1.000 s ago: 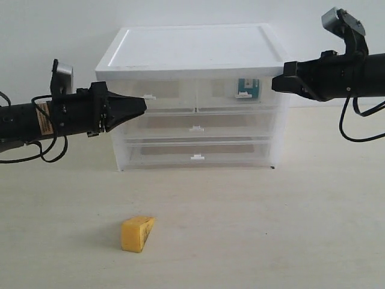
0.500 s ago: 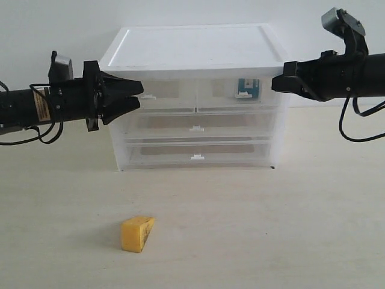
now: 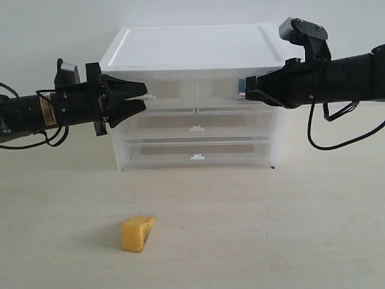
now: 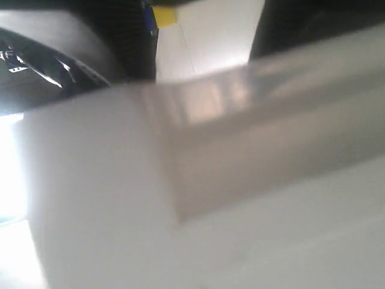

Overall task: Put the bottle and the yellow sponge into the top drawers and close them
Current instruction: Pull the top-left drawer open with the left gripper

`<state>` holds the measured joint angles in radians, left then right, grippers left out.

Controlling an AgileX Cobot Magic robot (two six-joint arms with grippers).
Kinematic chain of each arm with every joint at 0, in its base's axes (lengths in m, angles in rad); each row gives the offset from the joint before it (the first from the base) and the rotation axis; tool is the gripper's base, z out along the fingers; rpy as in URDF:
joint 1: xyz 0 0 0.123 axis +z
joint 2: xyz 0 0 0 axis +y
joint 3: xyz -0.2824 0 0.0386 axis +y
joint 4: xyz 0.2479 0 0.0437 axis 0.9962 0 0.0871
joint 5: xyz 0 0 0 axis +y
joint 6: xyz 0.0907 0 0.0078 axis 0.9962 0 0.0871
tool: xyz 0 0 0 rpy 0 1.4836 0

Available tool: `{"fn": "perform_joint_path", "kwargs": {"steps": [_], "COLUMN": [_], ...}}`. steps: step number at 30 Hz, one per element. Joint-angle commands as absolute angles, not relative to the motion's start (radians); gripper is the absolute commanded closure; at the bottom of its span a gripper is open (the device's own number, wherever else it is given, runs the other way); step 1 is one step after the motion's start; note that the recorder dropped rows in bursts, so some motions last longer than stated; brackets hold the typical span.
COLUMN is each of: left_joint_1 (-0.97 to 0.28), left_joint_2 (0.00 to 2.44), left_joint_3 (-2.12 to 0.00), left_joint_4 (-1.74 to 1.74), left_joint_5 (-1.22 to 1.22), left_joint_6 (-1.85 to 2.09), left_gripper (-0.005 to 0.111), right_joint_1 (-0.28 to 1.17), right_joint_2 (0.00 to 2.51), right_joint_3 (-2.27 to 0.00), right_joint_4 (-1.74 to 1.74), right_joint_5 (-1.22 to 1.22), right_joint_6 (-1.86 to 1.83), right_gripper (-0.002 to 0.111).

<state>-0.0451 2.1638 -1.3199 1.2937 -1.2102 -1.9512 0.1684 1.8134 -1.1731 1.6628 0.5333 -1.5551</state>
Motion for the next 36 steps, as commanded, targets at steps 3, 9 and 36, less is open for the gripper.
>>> {"fn": "perform_joint_path", "kwargs": {"steps": [3,9,36], "left_joint_1": [-0.115,-0.113,-0.113], "left_joint_2": [2.171,2.171,2.056], "left_joint_3": [-1.372,-1.380,-1.124], "left_joint_4": [1.263,1.189,1.173], "left_joint_5": [-1.105,-1.088,-1.210], "left_joint_6": [-1.949,-1.947,-1.776], "left_gripper": [0.062,0.065,0.103], "right_joint_1": [0.169,0.169,0.169], "right_joint_2": [1.809,1.809,1.809], "right_joint_3": [-1.178,-1.178,-1.178], "right_joint_4": [1.670,1.670,1.676], "right_joint_5": [0.454,0.459,0.456], "right_joint_6": [-1.572,-1.575,-1.584], "right_gripper": [0.108,0.108,0.108]}}
